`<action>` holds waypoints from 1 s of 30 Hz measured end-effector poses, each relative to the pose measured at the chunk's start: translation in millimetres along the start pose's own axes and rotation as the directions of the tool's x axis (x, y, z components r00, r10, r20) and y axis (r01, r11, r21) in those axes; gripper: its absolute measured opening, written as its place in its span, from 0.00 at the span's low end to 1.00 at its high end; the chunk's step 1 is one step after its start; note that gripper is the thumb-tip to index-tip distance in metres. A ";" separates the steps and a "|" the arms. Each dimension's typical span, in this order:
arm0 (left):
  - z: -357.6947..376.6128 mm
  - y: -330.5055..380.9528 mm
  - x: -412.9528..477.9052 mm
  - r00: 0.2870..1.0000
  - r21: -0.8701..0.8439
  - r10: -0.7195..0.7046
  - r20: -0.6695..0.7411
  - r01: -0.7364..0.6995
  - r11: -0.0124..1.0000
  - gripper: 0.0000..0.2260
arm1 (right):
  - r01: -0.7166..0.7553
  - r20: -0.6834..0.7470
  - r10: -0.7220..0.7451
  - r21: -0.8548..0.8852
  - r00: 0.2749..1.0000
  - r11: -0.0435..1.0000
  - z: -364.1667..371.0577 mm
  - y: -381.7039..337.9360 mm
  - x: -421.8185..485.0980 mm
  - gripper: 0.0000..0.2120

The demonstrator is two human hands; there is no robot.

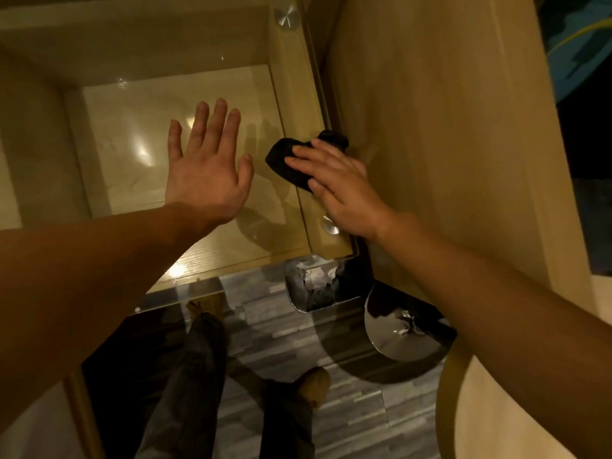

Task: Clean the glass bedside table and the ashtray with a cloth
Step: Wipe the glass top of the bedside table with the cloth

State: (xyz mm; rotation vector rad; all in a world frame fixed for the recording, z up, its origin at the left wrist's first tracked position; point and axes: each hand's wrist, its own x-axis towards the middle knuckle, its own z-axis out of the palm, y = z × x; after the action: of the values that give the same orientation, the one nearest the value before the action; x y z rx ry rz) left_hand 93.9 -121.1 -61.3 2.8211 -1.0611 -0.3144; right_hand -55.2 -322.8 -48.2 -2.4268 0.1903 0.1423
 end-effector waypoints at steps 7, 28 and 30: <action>0.0 0.2 -0.7 1.000 -0.007 -0.008 -0.008 0.008 1.000 0.30 | -0.006 0.008 0.006 -0.002 1.000 1.000 12.5 -8.1 -55.9 0.21; -80.5 29.1 -105.7 0.992 -0.611 0.099 0.079 -0.031 0.791 0.27 | -0.295 0.215 0.622 0.955 0.753 0.028 -7.5 -116.0 -225.6 0.17; -107.3 69.1 -154.9 0.955 -0.752 0.149 0.257 0.101 0.652 0.25 | -0.182 0.240 0.647 0.971 0.724 -0.156 -15.7 -135.4 -253.1 0.15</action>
State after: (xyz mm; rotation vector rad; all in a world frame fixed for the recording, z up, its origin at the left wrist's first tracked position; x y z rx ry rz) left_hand -39.1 -67.1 79.0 2.0108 -0.7408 -0.9597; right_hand -279.5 -206.1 88.3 -0.7122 0.9585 -0.1289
